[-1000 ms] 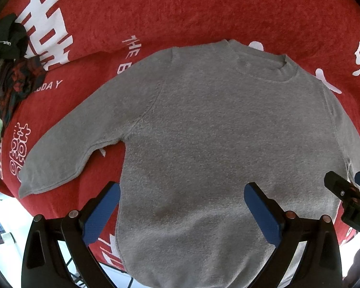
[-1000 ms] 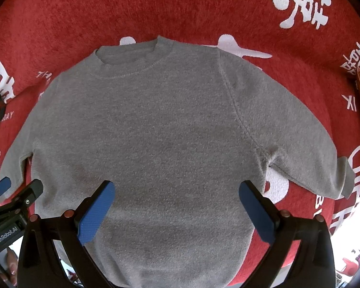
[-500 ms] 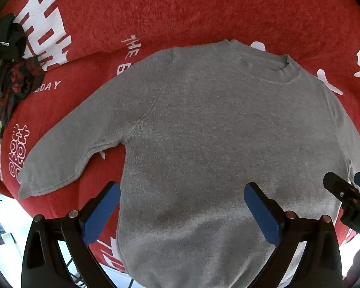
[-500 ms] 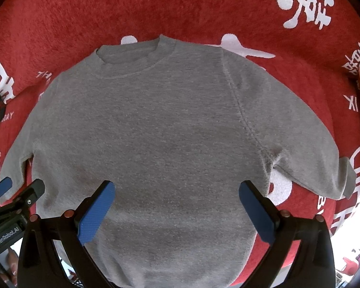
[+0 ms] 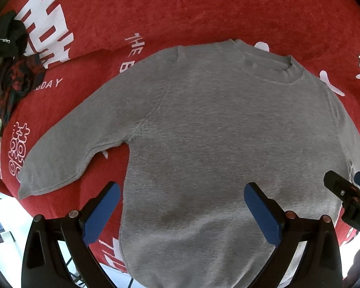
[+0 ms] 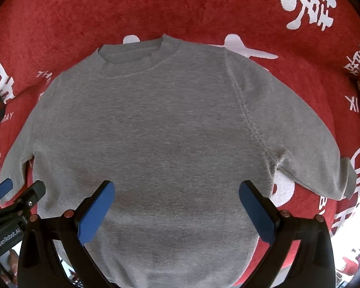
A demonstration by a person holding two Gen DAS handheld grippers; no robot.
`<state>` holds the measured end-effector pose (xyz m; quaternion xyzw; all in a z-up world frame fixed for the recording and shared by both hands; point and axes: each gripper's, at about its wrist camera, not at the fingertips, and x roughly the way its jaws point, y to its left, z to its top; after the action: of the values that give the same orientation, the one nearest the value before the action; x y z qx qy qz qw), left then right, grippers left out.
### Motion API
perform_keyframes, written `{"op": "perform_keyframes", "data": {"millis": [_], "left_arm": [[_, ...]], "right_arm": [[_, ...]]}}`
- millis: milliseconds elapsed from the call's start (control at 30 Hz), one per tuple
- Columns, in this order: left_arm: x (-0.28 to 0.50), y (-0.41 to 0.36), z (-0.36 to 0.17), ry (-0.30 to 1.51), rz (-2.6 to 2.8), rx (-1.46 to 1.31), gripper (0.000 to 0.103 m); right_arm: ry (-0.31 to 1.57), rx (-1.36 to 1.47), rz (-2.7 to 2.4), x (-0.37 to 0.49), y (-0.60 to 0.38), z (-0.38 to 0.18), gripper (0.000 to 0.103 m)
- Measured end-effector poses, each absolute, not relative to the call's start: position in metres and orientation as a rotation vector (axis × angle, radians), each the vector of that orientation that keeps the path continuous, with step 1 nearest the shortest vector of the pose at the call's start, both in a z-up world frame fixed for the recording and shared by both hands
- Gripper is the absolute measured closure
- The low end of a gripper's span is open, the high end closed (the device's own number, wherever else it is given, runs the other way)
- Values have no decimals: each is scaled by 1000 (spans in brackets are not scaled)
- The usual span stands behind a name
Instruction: Fold small clothes
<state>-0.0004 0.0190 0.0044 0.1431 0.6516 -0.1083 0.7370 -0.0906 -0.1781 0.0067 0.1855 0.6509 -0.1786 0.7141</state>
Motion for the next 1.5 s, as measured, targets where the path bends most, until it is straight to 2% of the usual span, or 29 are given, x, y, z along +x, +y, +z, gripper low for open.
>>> {"op": "perform_keyframes", "data": {"millis": [1100, 1500], "left_arm": [[1, 42, -1, 1450, -217, 265, 0], [7, 104, -15, 1468, -160, 89, 0]], "right_arm": [[1451, 402, -360, -84, -162, 8, 0], [1439, 378, -232, -68, -118, 11, 1]]}}
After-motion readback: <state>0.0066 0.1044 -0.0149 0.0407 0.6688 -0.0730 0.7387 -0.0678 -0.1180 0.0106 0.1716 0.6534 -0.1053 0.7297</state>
